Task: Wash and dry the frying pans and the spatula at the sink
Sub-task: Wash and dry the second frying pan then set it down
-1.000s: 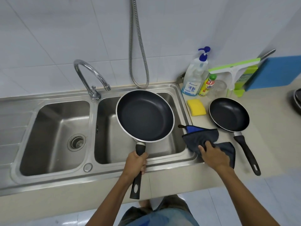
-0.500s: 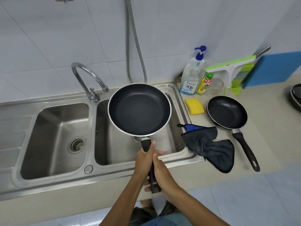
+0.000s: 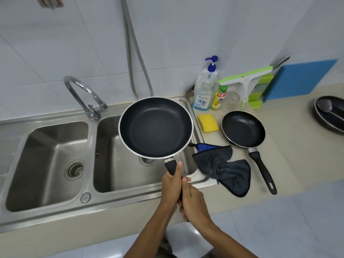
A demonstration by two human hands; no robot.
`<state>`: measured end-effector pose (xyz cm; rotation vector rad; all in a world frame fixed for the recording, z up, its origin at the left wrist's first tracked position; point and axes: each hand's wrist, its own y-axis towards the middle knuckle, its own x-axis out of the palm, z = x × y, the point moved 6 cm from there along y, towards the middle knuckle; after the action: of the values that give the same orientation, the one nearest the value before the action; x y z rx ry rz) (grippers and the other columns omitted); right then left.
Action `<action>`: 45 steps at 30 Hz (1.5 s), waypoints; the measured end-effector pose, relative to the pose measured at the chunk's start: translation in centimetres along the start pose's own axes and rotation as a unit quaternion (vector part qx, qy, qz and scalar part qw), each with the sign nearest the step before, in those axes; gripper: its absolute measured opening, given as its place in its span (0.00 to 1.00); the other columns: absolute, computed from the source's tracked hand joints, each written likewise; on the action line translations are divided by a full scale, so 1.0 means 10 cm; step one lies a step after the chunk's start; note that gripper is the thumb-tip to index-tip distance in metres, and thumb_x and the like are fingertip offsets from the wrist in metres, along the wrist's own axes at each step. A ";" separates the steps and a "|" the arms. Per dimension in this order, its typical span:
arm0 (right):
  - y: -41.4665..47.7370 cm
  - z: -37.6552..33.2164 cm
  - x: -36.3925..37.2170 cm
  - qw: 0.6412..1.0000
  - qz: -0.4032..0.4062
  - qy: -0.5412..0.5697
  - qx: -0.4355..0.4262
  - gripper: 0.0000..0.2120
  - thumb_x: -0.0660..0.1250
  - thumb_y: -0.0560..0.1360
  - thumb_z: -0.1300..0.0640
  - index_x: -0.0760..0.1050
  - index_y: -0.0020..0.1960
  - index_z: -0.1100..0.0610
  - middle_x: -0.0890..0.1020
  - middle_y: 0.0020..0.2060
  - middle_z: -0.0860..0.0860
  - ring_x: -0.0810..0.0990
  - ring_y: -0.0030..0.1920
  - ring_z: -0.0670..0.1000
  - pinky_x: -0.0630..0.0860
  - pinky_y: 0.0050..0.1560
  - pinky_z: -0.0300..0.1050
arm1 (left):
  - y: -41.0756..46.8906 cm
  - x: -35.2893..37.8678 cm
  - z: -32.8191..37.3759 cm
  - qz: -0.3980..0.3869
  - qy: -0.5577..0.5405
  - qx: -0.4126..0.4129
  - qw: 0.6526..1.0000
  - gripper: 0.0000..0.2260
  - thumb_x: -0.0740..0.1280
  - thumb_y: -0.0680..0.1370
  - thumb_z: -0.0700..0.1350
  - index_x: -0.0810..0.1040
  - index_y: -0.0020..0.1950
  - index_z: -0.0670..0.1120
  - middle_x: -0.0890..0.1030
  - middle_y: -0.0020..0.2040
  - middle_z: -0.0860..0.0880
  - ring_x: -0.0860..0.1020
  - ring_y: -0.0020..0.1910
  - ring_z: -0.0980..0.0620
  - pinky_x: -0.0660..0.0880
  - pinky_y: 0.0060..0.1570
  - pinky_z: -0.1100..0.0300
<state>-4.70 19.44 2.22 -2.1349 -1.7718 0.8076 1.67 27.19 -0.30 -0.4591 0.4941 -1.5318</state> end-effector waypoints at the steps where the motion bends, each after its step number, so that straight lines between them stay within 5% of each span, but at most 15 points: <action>1: 0.00 0.01 -0.13 1.000 -0.001 0.003 -0.003 0.27 0.49 0.84 0.40 0.74 0.37 0.54 0.75 0.24 0.49 0.73 0.23 0.46 0.69 0.27 0.41 | -0.03 0.12 0.03 0.001 0.002 0.009 1.000 0.29 0.63 0.81 0.62 0.80 0.45 0.34 0.87 0.37 0.44 0.85 0.36 0.53 0.79 0.36 0.61; 4: 0.00 0.02 -0.63 0.999 0.017 -0.017 -0.041 0.25 0.50 0.84 0.41 0.75 0.40 0.53 0.76 0.25 0.48 0.74 0.24 0.44 0.71 0.28 0.42 | -0.15 0.59 0.15 -0.012 0.007 0.046 0.999 0.25 0.63 0.82 0.60 0.80 0.33 0.44 0.86 0.34 0.44 0.86 0.38 0.50 0.81 0.42 0.56; 6: -0.01 0.02 -1.05 0.995 0.041 -0.033 -0.087 0.19 0.50 0.85 0.44 0.78 0.51 0.49 0.80 0.30 0.49 0.79 0.29 0.48 0.76 0.31 0.45 | -0.28 0.98 0.25 -0.028 0.013 0.075 0.997 0.25 0.62 0.82 0.59 0.82 0.31 0.47 0.86 0.35 0.45 0.86 0.39 0.48 0.82 0.46 0.55; 9: -0.03 0.07 -1.75 0.990 0.056 -0.008 -0.128 0.15 0.52 0.86 0.46 0.75 0.64 0.41 0.85 0.40 0.47 0.85 0.41 0.50 0.83 0.39 0.47 | -0.50 1.68 0.35 -0.056 0.009 0.103 0.993 0.21 0.62 0.83 0.58 0.87 0.41 0.46 0.87 0.40 0.48 0.86 0.43 0.52 0.82 0.49 0.56; 13: -0.04 0.18 -2.70 0.983 0.086 -0.011 -0.165 0.18 0.52 0.84 0.44 0.69 0.72 0.37 0.82 0.53 0.37 0.82 0.54 0.37 0.80 0.52 0.32 | -0.74 2.62 0.45 -0.092 0.003 0.154 0.984 0.18 0.61 0.84 0.55 0.85 0.51 0.45 0.88 0.47 0.50 0.86 0.49 0.52 0.81 0.53 0.55; 17: -0.05 0.40 -3.55 0.978 0.124 -0.050 -0.163 0.26 0.51 0.79 0.39 0.69 0.75 0.41 0.84 0.51 0.42 0.84 0.49 0.40 0.82 0.52 0.36 | -0.86 3.56 0.37 -0.159 0.009 0.136 0.978 0.19 0.58 0.85 0.55 0.85 0.52 0.47 0.88 0.51 0.50 0.85 0.53 0.55 0.81 0.57 0.55; 22: 0.04 0.72 -4.44 0.964 0.187 -0.075 -0.176 0.19 0.56 0.85 0.49 0.65 0.75 0.36 0.84 0.44 0.43 0.84 0.44 0.43 0.83 0.45 0.41 | -0.86 4.52 0.22 -0.246 0.019 0.094 0.965 0.21 0.55 0.87 0.52 0.85 0.55 0.44 0.87 0.53 0.48 0.84 0.56 0.53 0.79 0.60 0.56; 28: 0.31 1.25 -5.32 0.958 0.227 -0.111 -0.132 0.21 0.56 0.85 0.50 0.64 0.76 0.34 0.82 0.33 0.50 0.79 0.31 0.51 0.77 0.34 0.52 | -0.68 5.54 -0.14 -0.309 -0.004 -0.034 0.951 0.18 0.58 0.86 0.48 0.84 0.54 0.39 0.87 0.53 0.43 0.85 0.55 0.49 0.80 0.51 0.61; 32: 0.59 1.47 -5.67 0.961 0.220 -0.126 -0.109 0.21 0.56 0.85 0.50 0.64 0.77 0.37 0.81 0.33 0.46 0.78 0.30 0.50 0.74 0.33 0.46 | -0.48 6.00 -0.31 -0.315 -0.022 -0.074 0.946 0.17 0.58 0.86 0.46 0.81 0.53 0.35 0.86 0.52 0.37 0.85 0.49 0.49 0.81 0.45 0.61; 36: 0.99 1.69 -5.91 0.966 0.210 -0.117 -0.096 0.21 0.56 0.85 0.50 0.64 0.76 0.37 0.79 0.39 0.39 0.78 0.32 0.42 0.72 0.34 0.33 | -0.11 6.32 -0.49 -0.314 -0.016 -0.081 0.946 0.15 0.58 0.86 0.46 0.80 0.53 0.36 0.85 0.53 0.36 0.84 0.55 0.41 0.82 0.51 0.53; 40: 1.32 1.79 -5.97 0.975 0.183 -0.089 -0.090 0.20 0.57 0.86 0.52 0.63 0.75 0.35 0.78 0.33 0.38 0.78 0.30 0.39 0.70 0.33 0.30 | 0.21 6.46 -0.60 -0.294 0.002 -0.089 0.952 0.14 0.58 0.86 0.45 0.79 0.54 0.37 0.84 0.55 0.35 0.83 0.58 0.39 0.80 0.57 0.48; 45: 1.59 1.98 -5.95 0.980 0.158 -0.091 -0.079 0.21 0.57 0.85 0.51 0.62 0.76 0.35 0.85 0.43 0.44 0.79 0.32 0.40 0.73 0.34 0.31 | 0.47 6.51 -0.79 -0.277 0.008 -0.117 0.954 0.14 0.58 0.86 0.46 0.79 0.52 0.40 0.86 0.51 0.39 0.84 0.55 0.42 0.80 0.57 0.47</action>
<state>-9.02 -44.40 -7.15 -2.5660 -1.6493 0.9977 -0.23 -37.74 -10.57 -0.8207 0.5936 -2.0238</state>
